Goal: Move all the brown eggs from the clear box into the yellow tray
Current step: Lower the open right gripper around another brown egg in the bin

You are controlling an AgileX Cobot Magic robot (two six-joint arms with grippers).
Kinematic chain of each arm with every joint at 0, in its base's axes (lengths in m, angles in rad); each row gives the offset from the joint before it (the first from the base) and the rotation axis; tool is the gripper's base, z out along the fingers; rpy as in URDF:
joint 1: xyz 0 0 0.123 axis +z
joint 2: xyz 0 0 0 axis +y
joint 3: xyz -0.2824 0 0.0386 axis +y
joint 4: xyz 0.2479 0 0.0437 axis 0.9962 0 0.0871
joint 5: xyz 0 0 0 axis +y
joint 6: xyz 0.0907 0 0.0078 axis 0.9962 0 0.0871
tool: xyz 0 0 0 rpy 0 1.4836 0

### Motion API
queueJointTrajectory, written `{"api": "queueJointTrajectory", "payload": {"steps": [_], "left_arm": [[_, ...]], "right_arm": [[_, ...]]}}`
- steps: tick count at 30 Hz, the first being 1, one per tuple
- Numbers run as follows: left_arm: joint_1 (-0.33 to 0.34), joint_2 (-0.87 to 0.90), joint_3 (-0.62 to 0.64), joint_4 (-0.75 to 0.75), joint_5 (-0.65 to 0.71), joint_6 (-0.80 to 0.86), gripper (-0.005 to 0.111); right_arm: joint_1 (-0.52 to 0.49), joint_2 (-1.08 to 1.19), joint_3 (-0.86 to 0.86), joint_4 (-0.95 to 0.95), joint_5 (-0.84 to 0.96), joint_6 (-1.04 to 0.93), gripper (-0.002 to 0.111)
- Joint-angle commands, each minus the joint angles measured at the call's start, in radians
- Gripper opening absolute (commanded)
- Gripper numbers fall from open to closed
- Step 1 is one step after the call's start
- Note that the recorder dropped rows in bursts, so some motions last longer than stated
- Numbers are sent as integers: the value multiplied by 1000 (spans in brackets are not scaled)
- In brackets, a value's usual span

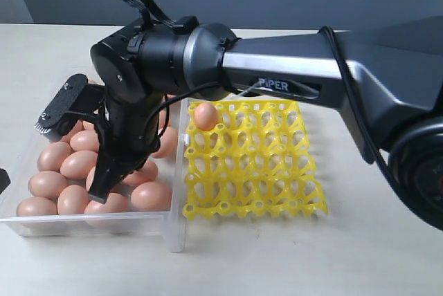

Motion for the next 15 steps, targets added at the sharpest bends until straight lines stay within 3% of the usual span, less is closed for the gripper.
{"api": "queueJointTrajectory", "payload": {"steps": [1, 4, 6, 15], "left_arm": [[-6, -5, 4, 0, -4, -4, 0], [-6, -5, 4, 0, -4, -4, 0], [-6, -5, 4, 0, -4, -4, 0], [-6, -5, 4, 0, -4, -4, 0]], "right_arm": [[-4, -8, -6, -18, -3, -1, 23], [-4, -8, -6, -18, -3, -1, 47], [-4, -8, -6, -33, -10, -1, 56], [-4, 65, -6, -86, -18, -1, 38]]}}
